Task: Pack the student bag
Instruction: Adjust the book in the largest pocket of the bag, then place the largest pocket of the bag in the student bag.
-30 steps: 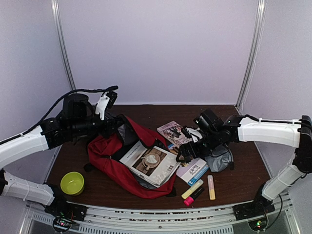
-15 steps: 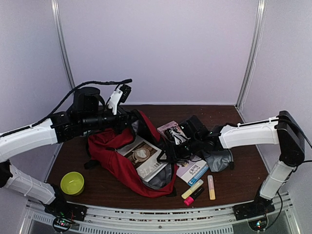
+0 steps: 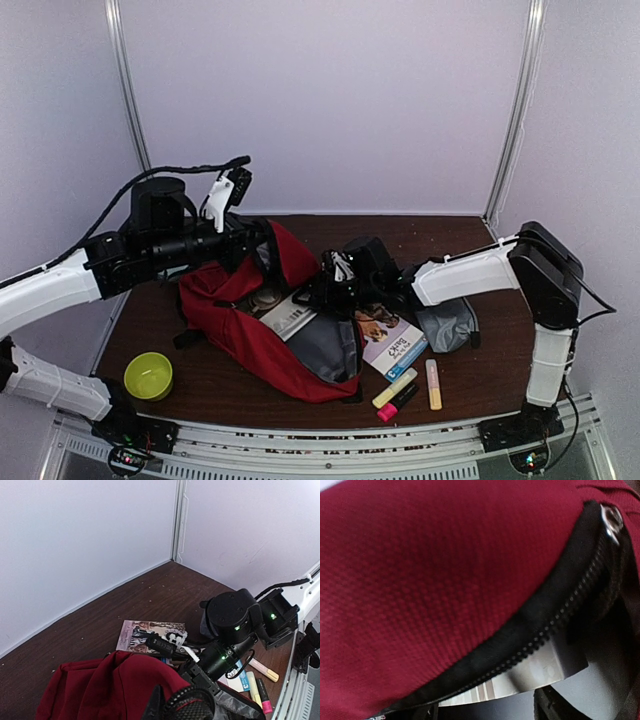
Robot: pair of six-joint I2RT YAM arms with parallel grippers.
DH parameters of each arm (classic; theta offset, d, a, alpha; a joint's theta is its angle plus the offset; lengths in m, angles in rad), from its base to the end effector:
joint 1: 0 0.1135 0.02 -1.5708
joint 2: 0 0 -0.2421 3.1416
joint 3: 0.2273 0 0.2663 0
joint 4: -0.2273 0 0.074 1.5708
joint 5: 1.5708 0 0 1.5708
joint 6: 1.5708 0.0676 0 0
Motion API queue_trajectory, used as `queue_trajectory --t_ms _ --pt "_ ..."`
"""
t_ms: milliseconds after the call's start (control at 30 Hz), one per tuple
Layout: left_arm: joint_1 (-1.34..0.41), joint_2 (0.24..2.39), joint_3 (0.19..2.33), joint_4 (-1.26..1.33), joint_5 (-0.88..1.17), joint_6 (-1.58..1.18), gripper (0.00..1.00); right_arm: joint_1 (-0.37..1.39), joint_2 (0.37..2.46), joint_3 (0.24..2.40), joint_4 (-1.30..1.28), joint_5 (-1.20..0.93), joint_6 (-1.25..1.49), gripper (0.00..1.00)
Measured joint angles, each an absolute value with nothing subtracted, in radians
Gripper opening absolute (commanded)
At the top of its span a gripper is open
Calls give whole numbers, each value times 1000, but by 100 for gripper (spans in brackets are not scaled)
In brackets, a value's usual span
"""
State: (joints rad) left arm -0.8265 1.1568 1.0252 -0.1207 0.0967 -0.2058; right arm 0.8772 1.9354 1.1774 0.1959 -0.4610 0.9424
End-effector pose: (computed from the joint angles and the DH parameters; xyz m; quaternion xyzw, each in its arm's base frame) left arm 0.2150 -0.2431 0.3253 0.2693 0.7428 -0.3352 0.5132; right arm 0.2645 0.3651 0.1332 -0.0826 0.8555 0.4942 0.1309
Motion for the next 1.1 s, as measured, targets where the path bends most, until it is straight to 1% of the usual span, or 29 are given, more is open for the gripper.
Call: queue_trajectory --t_ms 100,167,333,433,500,567,667,800,867,1100 --pt "-827 1113 987 -130 49 -199 0 880 1919 1190 184 -440 911 69" --pt "-827 1099 967 -138 11 -199 0 881 1871 1183 119 -414 857 73" --pt "-827 1098 928 -140 -61 -200 0 860 1644 1121 -89 -385 730 76" --pt "-827 1100 911 -144 -99 -202 0 791 1493 1015 -110 -383 738 78" --pt "-827 1103 908 -144 -117 -207 0 727 1436 925 -81 -370 769 79" --pt "-827 1108 908 -144 -124 -211 0 673 1452 881 -65 -346 811 81" --pt "-827 1117 908 -146 -126 -219 0 625 1596 909 -45 -326 876 81" --pt "-827 1116 908 -158 -136 -226 0 604 1768 953 8 -291 974 81" --pt "-827 1106 901 -159 -144 -227 0 598 1800 958 26 -267 1011 81" --pt "-827 1058 890 -178 -170 -210 0 553 1806 923 94 -159 1143 80"
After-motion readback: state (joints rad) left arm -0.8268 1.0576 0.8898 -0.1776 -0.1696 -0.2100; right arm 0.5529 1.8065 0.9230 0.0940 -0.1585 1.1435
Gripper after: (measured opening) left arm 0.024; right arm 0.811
